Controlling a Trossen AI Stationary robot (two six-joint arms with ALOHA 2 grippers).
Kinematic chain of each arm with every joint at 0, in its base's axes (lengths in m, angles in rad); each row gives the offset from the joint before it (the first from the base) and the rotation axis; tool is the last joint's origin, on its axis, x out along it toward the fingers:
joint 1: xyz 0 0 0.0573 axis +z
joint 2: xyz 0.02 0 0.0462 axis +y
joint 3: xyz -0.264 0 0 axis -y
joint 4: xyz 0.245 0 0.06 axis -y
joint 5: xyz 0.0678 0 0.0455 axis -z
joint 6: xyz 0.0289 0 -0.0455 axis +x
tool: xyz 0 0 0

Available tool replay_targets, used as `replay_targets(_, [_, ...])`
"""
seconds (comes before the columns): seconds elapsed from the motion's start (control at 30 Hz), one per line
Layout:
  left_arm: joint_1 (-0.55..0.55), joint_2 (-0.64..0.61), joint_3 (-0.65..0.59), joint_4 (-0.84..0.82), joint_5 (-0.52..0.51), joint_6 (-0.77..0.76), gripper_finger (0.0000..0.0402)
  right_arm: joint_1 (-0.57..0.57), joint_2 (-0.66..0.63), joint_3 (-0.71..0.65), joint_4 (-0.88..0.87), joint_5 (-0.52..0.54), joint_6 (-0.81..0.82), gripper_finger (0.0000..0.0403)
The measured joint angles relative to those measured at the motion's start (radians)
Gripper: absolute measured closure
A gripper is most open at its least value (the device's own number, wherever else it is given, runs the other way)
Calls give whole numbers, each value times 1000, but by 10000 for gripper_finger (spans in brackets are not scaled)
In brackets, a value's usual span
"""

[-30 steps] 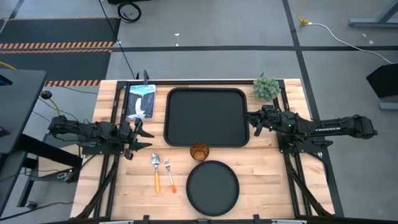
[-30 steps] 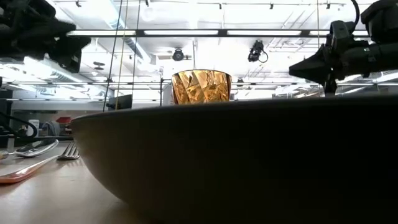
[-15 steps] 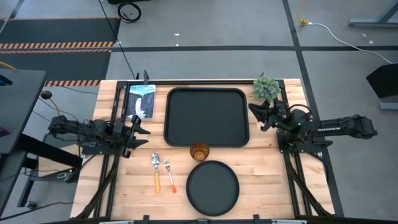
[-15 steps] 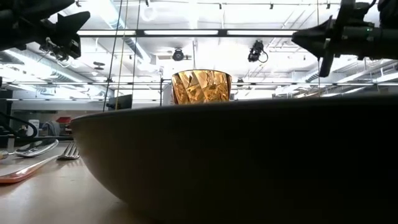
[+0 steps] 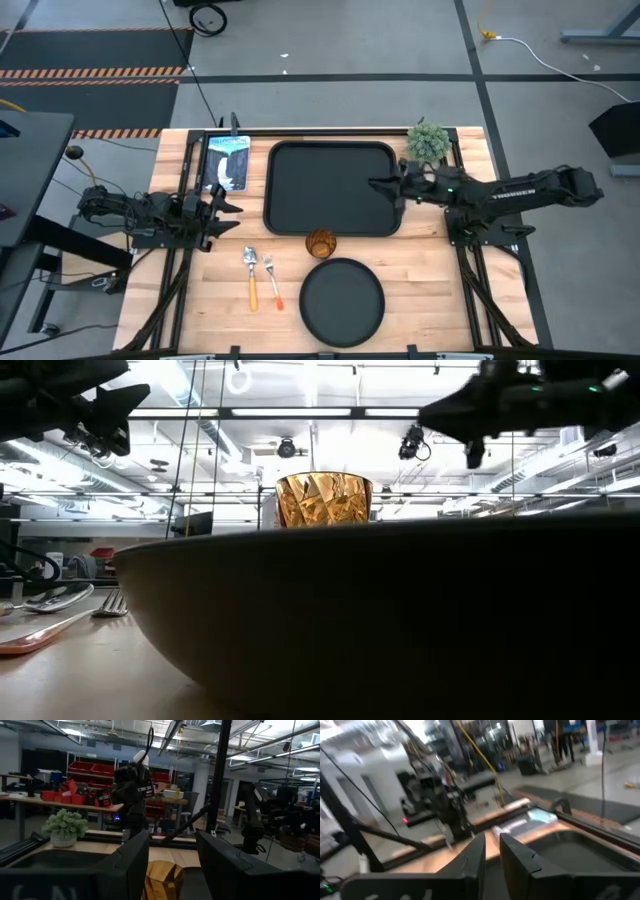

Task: Pick and place plate/cup/fork/spoon on tray
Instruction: Put the brown cup on the black serving tray

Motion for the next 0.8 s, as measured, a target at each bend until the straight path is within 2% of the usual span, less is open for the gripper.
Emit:
replay_targets(0.23, [0, 0, 0, -78, -1, 18, 228, 6, 185, 180, -117, 3, -23, 339])
replay_targets(0.5, [0, 0, 0, -115, 0, -8, 228, 26, 340, 371, -364, 29, -72, 335])
replay_targets(0.7, [0, 0, 0, -114, 0, -9, 228, 81, 481, 512, -485, 35, -123, 305])
replay_targets(0.8, [0, 0, 0, -114, 0, -9, 228, 118, 559, 607, -604, 33, -119, 282])
